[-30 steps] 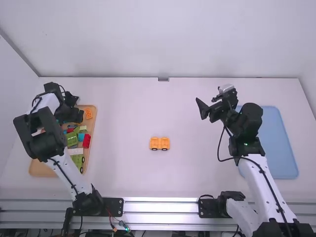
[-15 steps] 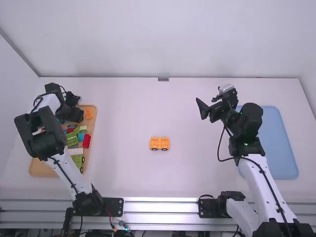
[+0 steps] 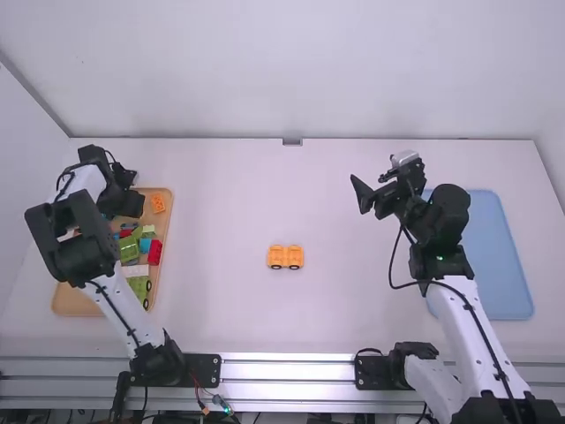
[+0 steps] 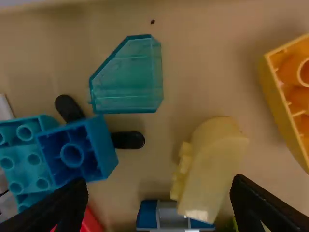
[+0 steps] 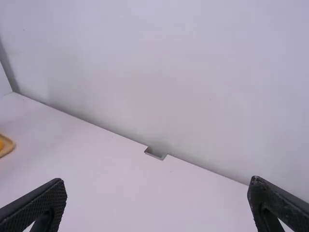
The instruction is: Assemble lego blocks to make yellow taxi
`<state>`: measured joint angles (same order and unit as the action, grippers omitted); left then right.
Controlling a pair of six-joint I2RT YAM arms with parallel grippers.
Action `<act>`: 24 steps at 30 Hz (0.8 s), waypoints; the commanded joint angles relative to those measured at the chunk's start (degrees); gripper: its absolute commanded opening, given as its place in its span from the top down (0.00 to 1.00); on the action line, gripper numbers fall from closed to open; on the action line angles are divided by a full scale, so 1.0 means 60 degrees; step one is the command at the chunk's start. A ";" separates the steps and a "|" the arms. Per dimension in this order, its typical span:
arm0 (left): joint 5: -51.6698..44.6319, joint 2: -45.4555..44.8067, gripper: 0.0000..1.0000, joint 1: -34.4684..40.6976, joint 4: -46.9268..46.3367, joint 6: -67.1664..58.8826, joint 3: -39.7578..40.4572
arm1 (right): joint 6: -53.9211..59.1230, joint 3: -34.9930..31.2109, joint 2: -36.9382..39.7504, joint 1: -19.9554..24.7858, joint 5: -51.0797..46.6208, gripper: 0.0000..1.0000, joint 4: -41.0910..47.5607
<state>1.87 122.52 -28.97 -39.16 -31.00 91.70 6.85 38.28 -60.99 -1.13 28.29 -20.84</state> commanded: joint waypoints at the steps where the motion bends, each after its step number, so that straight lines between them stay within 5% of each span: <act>1: -0.0488 -0.0124 0.18 0.0047 -0.0219 0.0062 0.0477 | -0.0025 0.0375 0.0131 0.0000 -0.0004 0.01 -0.0033; 3: -0.1140 -0.0138 0.17 0.0066 -0.0426 -0.0270 0.0550 | -0.0022 0.0375 0.0127 0.0000 0.0000 0.01 -0.0018; 9: -0.1362 -0.0113 0.40 0.0080 -0.0219 -0.0412 0.0036 | -0.0029 0.0375 0.0127 0.0000 0.0000 0.01 0.0044; 24: -0.0954 -0.0113 0.50 0.0011 0.1177 -0.0623 -0.1180 | -0.0025 0.0375 0.0127 -0.0011 0.0004 0.01 -0.0029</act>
<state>-3.84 122.50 -28.86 -31.86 -34.15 85.06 6.98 38.30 -60.99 -1.13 28.34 -20.62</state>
